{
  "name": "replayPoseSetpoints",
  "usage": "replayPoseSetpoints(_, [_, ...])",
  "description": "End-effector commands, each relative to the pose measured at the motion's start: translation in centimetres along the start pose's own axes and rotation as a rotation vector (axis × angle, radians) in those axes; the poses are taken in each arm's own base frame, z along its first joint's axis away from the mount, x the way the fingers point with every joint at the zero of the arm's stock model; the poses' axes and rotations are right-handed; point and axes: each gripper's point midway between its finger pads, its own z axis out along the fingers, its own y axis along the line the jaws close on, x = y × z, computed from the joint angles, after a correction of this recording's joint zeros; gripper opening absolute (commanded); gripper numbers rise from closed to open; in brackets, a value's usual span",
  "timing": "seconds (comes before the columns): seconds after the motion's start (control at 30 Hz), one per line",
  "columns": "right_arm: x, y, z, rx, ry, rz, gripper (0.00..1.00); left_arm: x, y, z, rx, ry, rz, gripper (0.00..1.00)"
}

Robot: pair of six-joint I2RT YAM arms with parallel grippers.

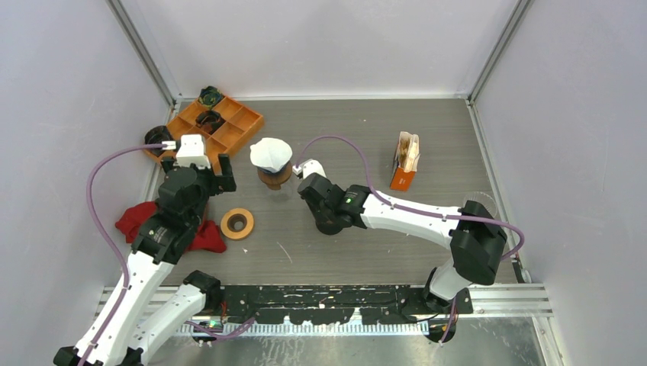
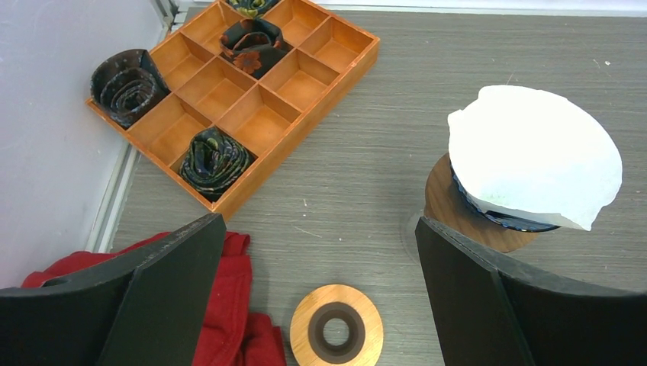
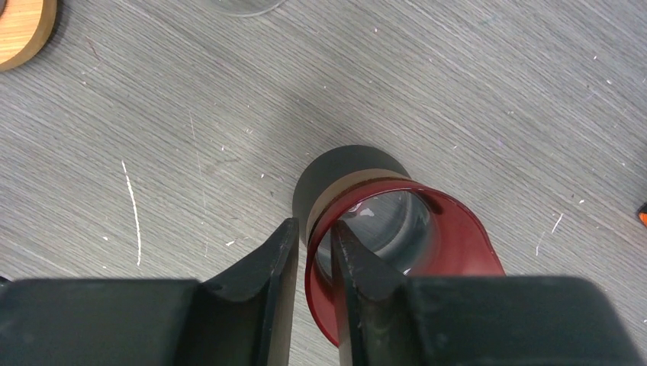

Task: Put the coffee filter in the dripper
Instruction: Move the coffee server to the center of the board.

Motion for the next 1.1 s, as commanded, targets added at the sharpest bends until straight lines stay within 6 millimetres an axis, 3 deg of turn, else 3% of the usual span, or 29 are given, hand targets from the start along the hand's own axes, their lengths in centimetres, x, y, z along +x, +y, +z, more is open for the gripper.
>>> replayPoseSetpoints(0.0, [-2.7,0.5,-1.3,-0.026,-0.087,0.014,0.32,-1.6,0.1,0.2,-0.018,-0.052,-0.054,0.99])
replayPoseSetpoints(0.17, [-4.1,-0.2,-3.2,-0.023,-0.140,0.012,0.45,-1.2,-0.4,0.0,-0.002,-0.011,-0.122,0.99])
replayPoseSetpoints(0.43, [-5.1,-3.0,-6.6,0.030,-0.239,0.025,0.62,2.1,-1.0,-1.6,0.015,0.149,-0.214,0.99])
replayPoseSetpoints(0.73, [-4.7,-6.6,-8.9,0.105,-0.302,0.044,0.74,8.0,-1.3,-2.2,-0.024,0.360,-0.260,0.99])
replayPoseSetpoints(0.9, [-4.0,-8.5,-9.6,0.137,-0.318,0.051,0.80,11.9,-1.4,-1.8,-0.078,0.459,-0.303,0.99])
replayPoseSetpoints(1.07, [-3.1,-10.4,-10.7,0.172,-0.344,0.061,0.84,14.3,-1.6,-0.9,-0.122,0.531,-0.324,1.00])
